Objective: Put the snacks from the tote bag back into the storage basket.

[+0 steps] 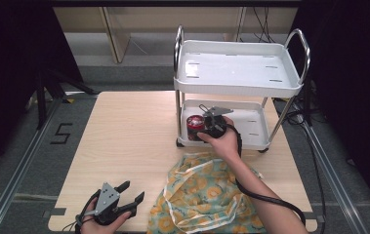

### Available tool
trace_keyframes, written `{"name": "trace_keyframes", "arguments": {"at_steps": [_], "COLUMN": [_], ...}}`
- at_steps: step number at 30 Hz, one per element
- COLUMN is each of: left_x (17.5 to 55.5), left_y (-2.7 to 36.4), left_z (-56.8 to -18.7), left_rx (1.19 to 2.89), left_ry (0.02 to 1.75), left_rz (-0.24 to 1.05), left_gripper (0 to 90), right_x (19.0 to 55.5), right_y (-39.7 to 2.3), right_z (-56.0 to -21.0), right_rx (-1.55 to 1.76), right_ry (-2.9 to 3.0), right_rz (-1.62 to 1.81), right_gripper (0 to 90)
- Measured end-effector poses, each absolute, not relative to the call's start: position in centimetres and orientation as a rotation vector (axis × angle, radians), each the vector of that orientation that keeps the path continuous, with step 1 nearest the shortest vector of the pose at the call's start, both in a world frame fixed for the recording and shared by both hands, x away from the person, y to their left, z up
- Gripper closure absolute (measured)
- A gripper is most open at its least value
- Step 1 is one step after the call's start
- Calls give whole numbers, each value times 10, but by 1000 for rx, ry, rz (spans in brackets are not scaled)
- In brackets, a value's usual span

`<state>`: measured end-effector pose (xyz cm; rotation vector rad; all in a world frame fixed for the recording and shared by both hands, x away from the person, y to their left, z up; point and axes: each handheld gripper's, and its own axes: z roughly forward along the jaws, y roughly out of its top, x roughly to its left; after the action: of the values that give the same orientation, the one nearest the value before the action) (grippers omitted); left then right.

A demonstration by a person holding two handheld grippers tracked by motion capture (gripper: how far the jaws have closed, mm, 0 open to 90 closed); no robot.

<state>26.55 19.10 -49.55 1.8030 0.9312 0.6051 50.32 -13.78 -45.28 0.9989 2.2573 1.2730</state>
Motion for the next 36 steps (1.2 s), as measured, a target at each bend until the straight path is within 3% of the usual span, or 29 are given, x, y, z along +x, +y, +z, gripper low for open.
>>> {"name": "trace_keyframes", "arguments": {"at_steps": [20,25,36], "left_x": [266,266,266], "left_y": [190,190,190], "left_z": [-496,-496,-496], "left_rx": [1799,1801,1800], "left_ry": [930,931,935], "left_rz": [603,602,599], "left_gripper": [352,352,352], "right_x": [496,494,490], "right_y": [-139,-137,-140], "right_z": [-453,-451,-445], "right_rx": [1002,998,996], "right_ry": [2263,2266,2267], "right_rz": [1215,1210,1220], "right_gripper": [247,197,182]}}
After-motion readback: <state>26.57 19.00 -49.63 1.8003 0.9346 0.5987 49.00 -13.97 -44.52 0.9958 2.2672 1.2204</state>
